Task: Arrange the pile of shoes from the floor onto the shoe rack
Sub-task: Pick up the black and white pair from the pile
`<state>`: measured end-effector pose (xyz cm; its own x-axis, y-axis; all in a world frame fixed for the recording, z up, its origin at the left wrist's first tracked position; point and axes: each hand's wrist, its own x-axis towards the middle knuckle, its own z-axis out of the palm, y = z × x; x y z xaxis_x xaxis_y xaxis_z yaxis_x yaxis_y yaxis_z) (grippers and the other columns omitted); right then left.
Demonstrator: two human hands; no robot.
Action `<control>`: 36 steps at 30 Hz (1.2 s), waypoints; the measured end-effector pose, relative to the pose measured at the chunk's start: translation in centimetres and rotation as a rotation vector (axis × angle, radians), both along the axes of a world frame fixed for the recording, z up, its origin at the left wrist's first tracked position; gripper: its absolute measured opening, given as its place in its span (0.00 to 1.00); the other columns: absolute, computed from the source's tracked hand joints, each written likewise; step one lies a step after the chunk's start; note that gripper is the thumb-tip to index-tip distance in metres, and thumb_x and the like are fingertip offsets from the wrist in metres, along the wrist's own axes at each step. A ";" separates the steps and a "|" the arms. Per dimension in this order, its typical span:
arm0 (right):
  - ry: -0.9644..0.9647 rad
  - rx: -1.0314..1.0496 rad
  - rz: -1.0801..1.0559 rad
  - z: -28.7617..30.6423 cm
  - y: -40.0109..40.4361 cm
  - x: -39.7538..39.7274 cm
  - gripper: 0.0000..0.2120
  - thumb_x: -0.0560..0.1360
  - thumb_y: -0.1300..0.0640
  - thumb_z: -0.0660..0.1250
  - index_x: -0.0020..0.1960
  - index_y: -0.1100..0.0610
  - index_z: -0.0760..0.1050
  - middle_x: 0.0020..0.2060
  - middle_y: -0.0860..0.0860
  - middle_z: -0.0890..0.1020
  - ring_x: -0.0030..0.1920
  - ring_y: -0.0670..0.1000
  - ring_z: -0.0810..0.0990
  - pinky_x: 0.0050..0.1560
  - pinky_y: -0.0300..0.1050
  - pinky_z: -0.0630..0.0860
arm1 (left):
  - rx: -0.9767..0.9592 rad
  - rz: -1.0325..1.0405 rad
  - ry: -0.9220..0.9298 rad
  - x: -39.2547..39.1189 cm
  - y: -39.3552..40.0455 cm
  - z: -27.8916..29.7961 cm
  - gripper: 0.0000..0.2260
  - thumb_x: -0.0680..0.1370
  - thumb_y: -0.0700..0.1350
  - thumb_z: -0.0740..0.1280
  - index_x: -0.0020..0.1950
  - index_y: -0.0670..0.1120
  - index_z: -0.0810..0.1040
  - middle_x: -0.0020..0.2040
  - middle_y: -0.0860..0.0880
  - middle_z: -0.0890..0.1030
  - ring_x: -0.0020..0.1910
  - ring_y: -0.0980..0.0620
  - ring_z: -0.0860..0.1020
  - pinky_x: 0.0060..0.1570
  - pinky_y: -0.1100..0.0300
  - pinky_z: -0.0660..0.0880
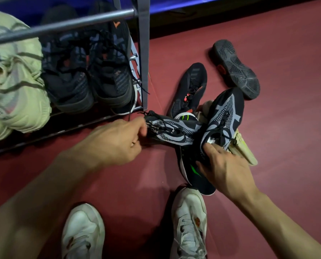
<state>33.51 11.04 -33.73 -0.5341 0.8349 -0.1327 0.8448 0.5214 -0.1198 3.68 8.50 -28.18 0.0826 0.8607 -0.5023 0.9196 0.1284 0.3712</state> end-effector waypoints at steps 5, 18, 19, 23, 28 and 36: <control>-0.008 0.027 -0.050 0.0 0.0 -0.2 0.16 0.75 0.41 0.68 0.46 0.50 0.64 0.42 0.48 0.78 0.36 0.57 0.80 0.25 0.49 0.72 | -0.141 -0.032 0.306 0.0 0.8 1.5 0.03 0.76 0.52 0.63 0.43 0.56 0.74 0.51 0.53 0.80 0.54 0.47 0.79 0.51 0.54 0.75; -0.034 -0.013 -0.051 -1.0 -0.4 -0.3 0.16 0.76 0.42 0.68 0.48 0.49 0.63 0.42 0.47 0.76 0.37 0.55 0.80 0.26 0.45 0.68 | -0.204 0.066 0.301 3.2 -0.3 -4.1 0.28 0.82 0.50 0.61 0.78 0.44 0.54 0.61 0.41 0.81 0.60 0.37 0.79 0.55 0.48 0.73; -0.036 -0.016 -0.051 -1.0 -0.5 -0.3 0.16 0.76 0.42 0.67 0.48 0.49 0.64 0.42 0.47 0.76 0.37 0.55 0.80 0.26 0.44 0.67 | -0.212 0.033 0.271 3.4 -0.9 -5.2 0.26 0.83 0.52 0.60 0.77 0.44 0.56 0.61 0.41 0.81 0.59 0.37 0.80 0.56 0.47 0.74; -0.054 -0.027 -0.058 -0.9 -0.6 -0.5 0.15 0.76 0.41 0.67 0.48 0.49 0.64 0.42 0.46 0.76 0.37 0.54 0.80 0.26 0.42 0.59 | -0.047 0.092 0.050 3.7 -3.7 -7.4 0.12 0.84 0.58 0.56 0.55 0.53 0.74 0.50 0.48 0.83 0.52 0.41 0.82 0.52 0.48 0.78; -0.036 -0.030 -0.063 -0.9 -0.6 -0.3 0.15 0.76 0.42 0.68 0.49 0.50 0.65 0.44 0.46 0.76 0.40 0.54 0.80 0.27 0.44 0.66 | 0.055 0.218 0.195 0.9 -4.6 -7.4 0.12 0.83 0.56 0.57 0.57 0.55 0.78 0.49 0.46 0.84 0.51 0.40 0.83 0.48 0.50 0.77; -0.039 -0.006 -0.060 -0.8 -0.6 -0.7 0.16 0.75 0.42 0.68 0.47 0.50 0.65 0.42 0.47 0.76 0.38 0.54 0.80 0.26 0.43 0.60 | 0.144 0.372 0.301 -3.7 -4.3 -8.4 0.17 0.81 0.51 0.61 0.70 0.55 0.73 0.65 0.49 0.77 0.58 0.39 0.81 0.55 0.46 0.78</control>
